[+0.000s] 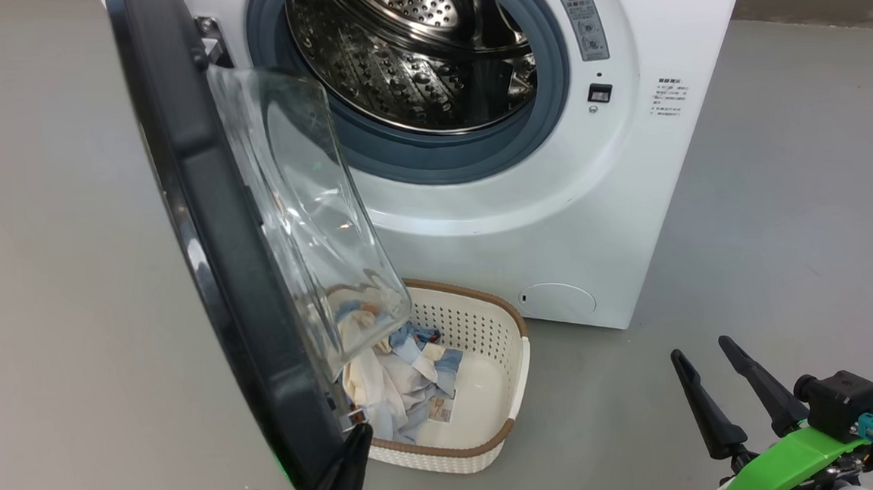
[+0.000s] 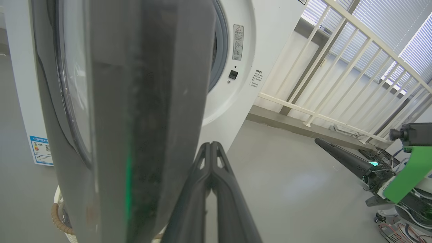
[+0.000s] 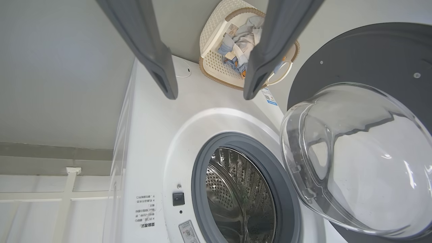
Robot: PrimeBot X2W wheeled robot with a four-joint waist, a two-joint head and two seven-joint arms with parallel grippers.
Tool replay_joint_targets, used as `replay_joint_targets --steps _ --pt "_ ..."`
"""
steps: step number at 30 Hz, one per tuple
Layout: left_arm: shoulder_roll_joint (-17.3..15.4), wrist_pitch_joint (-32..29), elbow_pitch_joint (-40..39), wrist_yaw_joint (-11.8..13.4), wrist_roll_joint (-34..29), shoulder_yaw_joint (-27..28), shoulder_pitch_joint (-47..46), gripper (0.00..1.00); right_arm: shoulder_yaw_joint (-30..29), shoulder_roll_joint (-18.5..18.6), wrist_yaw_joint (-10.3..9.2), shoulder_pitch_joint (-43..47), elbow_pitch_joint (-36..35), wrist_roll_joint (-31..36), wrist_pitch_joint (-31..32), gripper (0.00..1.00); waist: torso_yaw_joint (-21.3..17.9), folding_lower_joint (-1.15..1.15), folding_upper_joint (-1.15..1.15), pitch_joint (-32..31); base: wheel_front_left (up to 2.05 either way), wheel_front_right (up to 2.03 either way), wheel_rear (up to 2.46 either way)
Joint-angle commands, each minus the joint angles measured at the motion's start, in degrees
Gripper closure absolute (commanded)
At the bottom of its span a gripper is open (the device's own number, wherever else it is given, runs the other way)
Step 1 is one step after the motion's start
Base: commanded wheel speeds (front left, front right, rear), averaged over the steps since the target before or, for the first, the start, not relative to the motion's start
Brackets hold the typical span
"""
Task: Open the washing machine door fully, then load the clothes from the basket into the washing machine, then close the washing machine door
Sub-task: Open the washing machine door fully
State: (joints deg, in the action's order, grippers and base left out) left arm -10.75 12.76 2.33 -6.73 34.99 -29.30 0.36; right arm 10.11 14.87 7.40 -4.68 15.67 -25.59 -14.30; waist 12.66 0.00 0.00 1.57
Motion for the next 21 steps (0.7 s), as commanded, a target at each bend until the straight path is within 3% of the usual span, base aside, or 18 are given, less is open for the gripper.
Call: replay_joint_targets --steps 1,7,21 --pt "-0.65 0.62 -0.39 0.64 0.62 2.89 -3.23 1.0 0.79 0.78 0.09 -0.76 -1.53 -0.28 -0.7 0.0 0.09 0.0 0.0 -0.09 0.0 0.0 0.0" --pt "-0.98 0.81 1.46 1.3 0.93 4.05 -3.9 1.0 0.95 0.64 0.09 -0.56 -1.64 -0.3 -0.7 0.0 0.31 0.0 0.0 -0.6 0.0 0.0 0.0" --pt "-3.18 1.34 -1.46 7.44 0.54 9.14 -0.27 1.0 1.37 0.54 0.09 -0.25 -1.83 -0.4 -0.7 0.0 1.71 0.0 0.0 -0.68 0.0 0.0 0.0"
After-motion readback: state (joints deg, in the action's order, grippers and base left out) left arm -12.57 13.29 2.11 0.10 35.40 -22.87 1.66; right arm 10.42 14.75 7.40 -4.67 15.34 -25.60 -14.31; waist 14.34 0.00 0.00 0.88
